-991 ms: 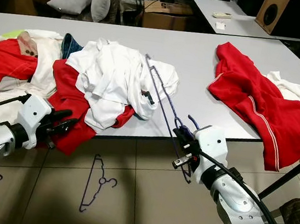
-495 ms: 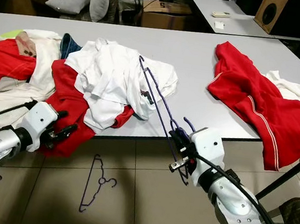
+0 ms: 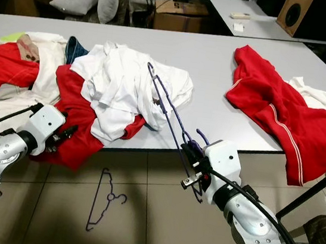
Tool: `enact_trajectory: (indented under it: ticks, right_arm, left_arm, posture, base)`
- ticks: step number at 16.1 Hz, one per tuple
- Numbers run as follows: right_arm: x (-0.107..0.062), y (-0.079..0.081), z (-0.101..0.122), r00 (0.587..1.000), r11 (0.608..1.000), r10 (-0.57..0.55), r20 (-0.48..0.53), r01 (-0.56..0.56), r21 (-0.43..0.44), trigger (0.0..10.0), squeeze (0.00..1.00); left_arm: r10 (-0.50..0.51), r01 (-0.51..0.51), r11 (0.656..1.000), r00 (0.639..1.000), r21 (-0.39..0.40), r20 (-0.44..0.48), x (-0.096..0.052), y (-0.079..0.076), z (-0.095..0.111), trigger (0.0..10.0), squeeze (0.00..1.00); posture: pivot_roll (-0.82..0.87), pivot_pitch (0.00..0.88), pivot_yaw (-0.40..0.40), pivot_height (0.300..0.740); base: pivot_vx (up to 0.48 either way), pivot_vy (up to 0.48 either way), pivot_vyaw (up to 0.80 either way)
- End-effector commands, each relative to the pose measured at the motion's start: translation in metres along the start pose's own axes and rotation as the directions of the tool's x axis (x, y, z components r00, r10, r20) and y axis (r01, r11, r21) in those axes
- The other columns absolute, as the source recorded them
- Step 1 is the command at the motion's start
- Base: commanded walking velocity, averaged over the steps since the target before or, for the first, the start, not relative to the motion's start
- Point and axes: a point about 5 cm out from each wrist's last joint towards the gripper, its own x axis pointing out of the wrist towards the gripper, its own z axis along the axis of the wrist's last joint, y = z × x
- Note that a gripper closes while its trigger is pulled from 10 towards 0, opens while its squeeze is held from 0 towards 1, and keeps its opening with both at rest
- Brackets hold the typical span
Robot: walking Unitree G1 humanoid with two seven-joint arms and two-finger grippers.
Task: Hang hanger
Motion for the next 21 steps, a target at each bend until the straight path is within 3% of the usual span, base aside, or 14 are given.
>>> enact_trajectory:
  ticks: [1,7,13,15,17,18,19,20,21]
  right_arm:
    - [-0.002,0.002,0.004,1.000,1.000,-0.003,0.010,0.003,-0.013,10.0,0.00]
    - [-0.001,0.002,0.003,1.000,1.000,-0.002,0.010,0.002,-0.012,10.0,0.00]
    - [0.000,0.002,0.003,1.000,1.000,-0.005,0.012,0.005,-0.012,10.0,0.00]
    - [0.000,0.002,0.003,1.000,1.000,-0.008,0.014,0.008,-0.012,10.0,0.00]
    - [0.000,0.001,0.004,1.000,1.000,-0.014,0.022,0.015,-0.006,10.0,0.00]
    - [-0.001,-0.002,0.008,0.999,1.000,-0.017,0.051,0.016,0.005,10.0,0.00]
    - [-0.002,-0.003,0.013,0.997,1.000,-0.002,0.081,0.001,0.012,10.0,0.00]
    - [-0.002,-0.002,0.015,0.996,1.000,0.008,0.093,-0.009,0.014,10.0,0.00]
    - [-0.002,0.000,0.021,0.990,0.998,0.050,0.133,-0.054,0.023,10.0,0.00]
  left_arm:
    - [0.003,-0.002,1.000,1.000,0.025,-0.016,0.001,0.002,-0.002,0.0,0.00]
    - [0.039,-0.035,0.998,0.997,0.057,-0.066,0.001,0.007,-0.010,0.0,0.00]
    - [0.027,-0.026,0.999,0.999,0.031,-0.042,0.003,0.008,-0.007,0.0,0.00]
    - [0.020,-0.021,0.999,1.000,-0.037,-0.011,0.004,0.009,-0.003,0.0,0.00]
    - [0.060,-0.046,0.978,0.996,-0.205,0.063,0.007,0.014,0.010,0.0,0.00]
    - [0.120,-0.058,0.938,0.979,-0.342,0.165,0.012,0.029,0.034,0.0,0.00]
    - [0.153,-0.050,0.918,0.960,-0.394,0.236,0.015,0.043,0.055,0.0,0.00]
    - [0.160,-0.045,0.915,0.953,-0.401,0.257,0.016,0.048,0.062,0.0,0.00]
    - [0.180,-0.028,0.911,0.924,-0.411,0.337,0.022,0.070,0.093,0.0,0.00]
  posture:
    - [-0.04,0.000,0.029,0.740]
    - [-0.04,0.000,0.030,0.740]
    - [-0.03,0.000,0.032,0.740]
    - [-0.03,0.000,0.032,0.740]
    - [-0.03,0.000,0.040,0.740]
    - [-0.03,0.000,0.045,0.740]
    - [-0.03,0.000,0.048,0.740]
    - [-0.03,0.000,0.047,0.740]
    - [-0.01,0.000,0.037,0.740]
  base:
    - [0.000,0.000,0.00]
    - [0.000,0.000,0.00]
    - [0.000,0.000,0.00]
    - [0.000,0.000,0.00]
    - [0.000,0.000,0.00]
    - [0.000,0.000,0.00]
    - [0.000,0.000,0.00]
    - [0.000,0.000,0.00]
    - [0.000,0.000,0.00]
